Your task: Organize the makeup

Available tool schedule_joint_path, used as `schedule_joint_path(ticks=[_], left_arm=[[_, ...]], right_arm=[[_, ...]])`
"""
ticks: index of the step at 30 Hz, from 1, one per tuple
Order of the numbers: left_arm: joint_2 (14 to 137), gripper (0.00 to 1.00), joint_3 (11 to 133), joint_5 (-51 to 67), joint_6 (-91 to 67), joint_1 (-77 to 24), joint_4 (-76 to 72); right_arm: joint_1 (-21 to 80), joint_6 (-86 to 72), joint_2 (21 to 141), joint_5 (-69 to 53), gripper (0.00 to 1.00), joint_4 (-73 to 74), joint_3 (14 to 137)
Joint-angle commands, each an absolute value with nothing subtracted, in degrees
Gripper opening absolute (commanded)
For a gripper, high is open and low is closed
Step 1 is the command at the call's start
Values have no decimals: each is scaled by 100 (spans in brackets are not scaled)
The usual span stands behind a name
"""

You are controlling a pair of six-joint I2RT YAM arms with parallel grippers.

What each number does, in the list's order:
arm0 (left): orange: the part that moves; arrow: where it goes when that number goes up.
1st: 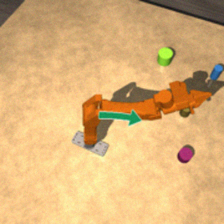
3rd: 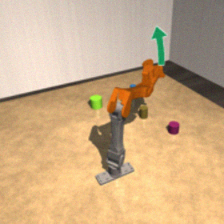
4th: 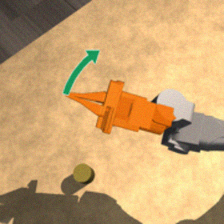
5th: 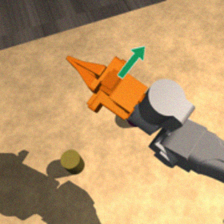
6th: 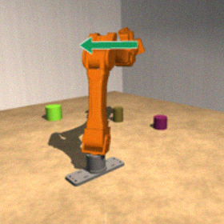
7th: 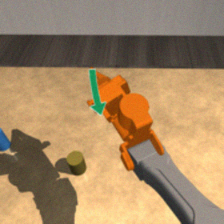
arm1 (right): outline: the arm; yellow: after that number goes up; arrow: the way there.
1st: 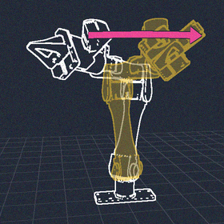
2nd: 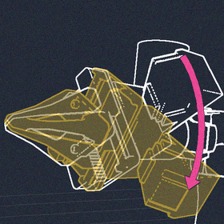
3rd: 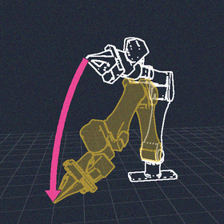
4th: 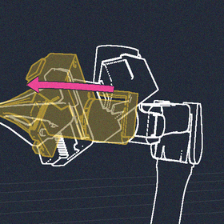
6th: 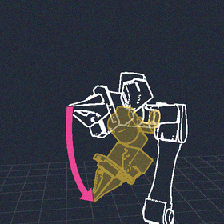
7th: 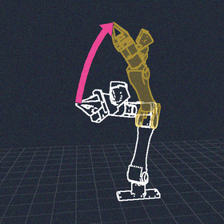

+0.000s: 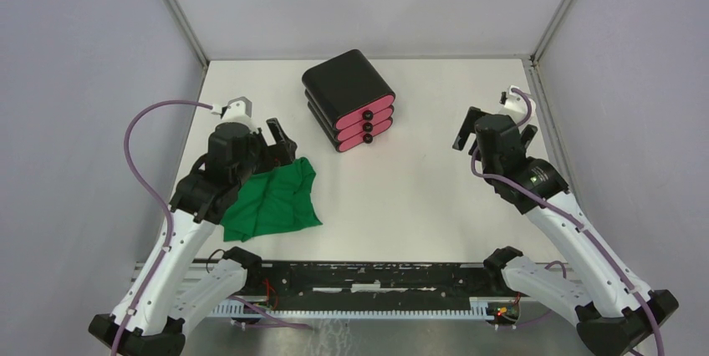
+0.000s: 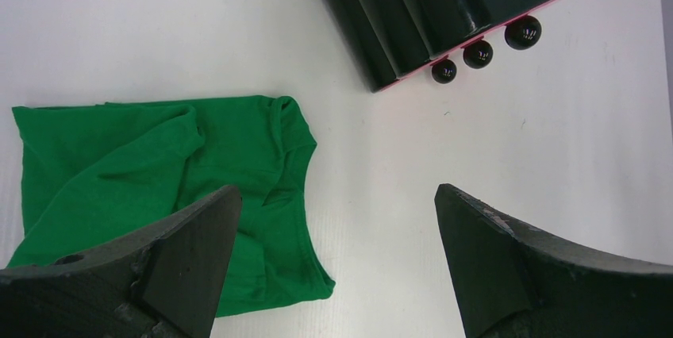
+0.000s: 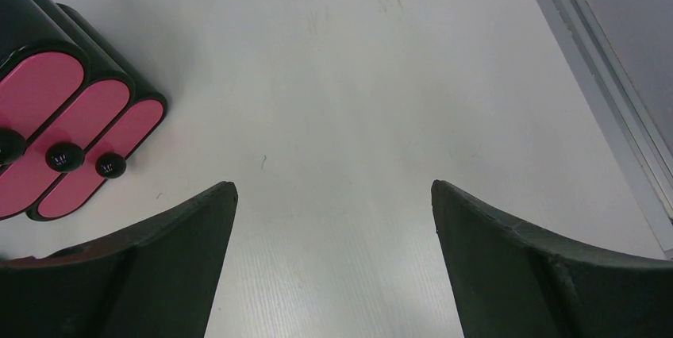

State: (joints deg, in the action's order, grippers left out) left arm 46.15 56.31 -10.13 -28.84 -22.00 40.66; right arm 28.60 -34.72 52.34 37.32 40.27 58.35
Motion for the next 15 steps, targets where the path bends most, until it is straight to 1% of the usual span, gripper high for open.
schedule_joint_path(ticks=[1,11,15], left_arm=[[4648,99,5836,-1037,-2649,-2208,3990],[4663,99,5808,-1085,-2735,-2215,3992],[4631,99,5806,-1330,-3060,-2215,3995]], right_arm=[[2859,-3593,5238,3778,100,3840,5845],[2864,-3670,5228,3717,100,3821,5822],[2860,-3749,5268,3571,100,3831,5802]])
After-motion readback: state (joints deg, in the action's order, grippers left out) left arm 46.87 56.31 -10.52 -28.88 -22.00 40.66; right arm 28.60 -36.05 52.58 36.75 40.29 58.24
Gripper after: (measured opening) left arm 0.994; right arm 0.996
